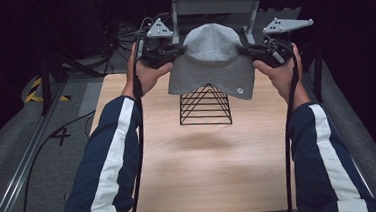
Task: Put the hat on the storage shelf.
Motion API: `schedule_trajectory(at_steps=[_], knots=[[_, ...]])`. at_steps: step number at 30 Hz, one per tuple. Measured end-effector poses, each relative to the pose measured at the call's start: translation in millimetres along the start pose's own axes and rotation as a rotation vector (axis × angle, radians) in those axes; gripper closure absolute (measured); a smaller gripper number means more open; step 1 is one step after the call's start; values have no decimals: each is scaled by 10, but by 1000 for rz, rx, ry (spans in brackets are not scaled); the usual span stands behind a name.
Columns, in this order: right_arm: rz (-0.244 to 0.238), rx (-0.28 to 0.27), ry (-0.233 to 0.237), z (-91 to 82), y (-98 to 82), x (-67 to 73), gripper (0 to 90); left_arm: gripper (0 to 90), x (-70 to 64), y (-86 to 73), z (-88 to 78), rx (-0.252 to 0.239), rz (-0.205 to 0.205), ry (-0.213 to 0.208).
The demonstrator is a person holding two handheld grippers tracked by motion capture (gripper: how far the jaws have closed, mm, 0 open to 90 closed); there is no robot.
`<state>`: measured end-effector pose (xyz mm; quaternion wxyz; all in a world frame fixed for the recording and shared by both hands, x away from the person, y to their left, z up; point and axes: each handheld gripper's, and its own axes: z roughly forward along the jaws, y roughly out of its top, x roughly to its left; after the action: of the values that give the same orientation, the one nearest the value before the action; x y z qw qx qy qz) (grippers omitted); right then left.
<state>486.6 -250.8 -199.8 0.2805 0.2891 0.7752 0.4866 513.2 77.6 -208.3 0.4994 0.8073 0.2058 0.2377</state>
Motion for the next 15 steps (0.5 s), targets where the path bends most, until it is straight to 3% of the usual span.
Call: schedule_trajectory(at_steps=[4,15], knots=[[-2,-11,12,-35,-10,34,852,849,-57,14,-135,-16,14,-4],[-17,-1,22,-42,-82,96,851,848,-135,-170,-114,-4,28,-27]])
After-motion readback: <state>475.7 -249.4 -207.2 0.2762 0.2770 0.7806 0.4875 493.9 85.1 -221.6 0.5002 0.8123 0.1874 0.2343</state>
